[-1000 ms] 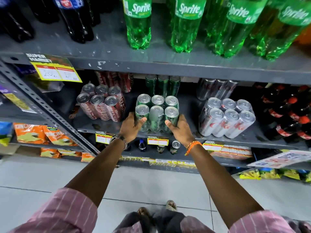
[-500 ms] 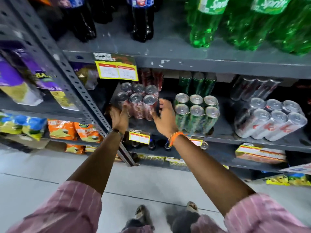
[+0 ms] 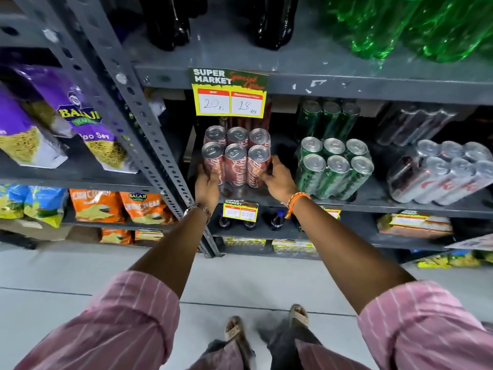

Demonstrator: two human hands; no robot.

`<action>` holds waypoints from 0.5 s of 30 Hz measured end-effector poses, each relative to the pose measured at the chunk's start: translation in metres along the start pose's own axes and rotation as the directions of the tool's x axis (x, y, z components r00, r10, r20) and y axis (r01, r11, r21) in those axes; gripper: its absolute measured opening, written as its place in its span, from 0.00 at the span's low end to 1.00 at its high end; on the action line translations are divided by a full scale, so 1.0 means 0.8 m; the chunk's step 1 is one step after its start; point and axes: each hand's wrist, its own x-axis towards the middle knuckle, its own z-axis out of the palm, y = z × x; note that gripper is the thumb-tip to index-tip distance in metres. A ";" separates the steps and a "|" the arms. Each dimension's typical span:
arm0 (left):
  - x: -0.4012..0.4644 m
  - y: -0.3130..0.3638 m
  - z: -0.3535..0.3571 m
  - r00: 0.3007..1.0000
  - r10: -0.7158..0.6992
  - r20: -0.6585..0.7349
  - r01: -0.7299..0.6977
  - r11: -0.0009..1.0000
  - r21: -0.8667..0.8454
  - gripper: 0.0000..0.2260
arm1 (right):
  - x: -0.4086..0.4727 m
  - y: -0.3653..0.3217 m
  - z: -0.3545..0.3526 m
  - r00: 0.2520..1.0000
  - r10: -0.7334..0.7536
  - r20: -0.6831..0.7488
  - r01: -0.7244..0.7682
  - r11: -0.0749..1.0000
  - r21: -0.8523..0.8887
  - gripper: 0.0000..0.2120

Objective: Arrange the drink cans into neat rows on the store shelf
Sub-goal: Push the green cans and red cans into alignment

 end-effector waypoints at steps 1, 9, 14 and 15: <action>-0.004 -0.002 0.000 1.000 0.025 -0.007 -0.025 1.000 0.003 0.31 | -0.002 0.002 0.001 1.000 0.000 0.006 0.000 1.000 -0.012 0.15; -0.026 -0.018 -0.009 0.990 0.135 -0.032 -0.130 0.986 0.108 0.24 | -0.026 0.009 0.006 1.000 -0.013 -0.008 0.012 0.999 -0.049 0.14; -0.033 -0.008 -0.009 0.991 0.130 -0.029 -0.123 0.976 0.183 0.22 | -0.032 0.001 0.005 1.000 0.017 0.001 -0.017 0.999 -0.040 0.12; -0.029 -0.008 -0.009 0.990 0.139 -0.031 -0.129 0.968 0.214 0.22 | -0.029 0.002 0.005 1.000 0.012 -0.004 -0.012 0.999 -0.037 0.13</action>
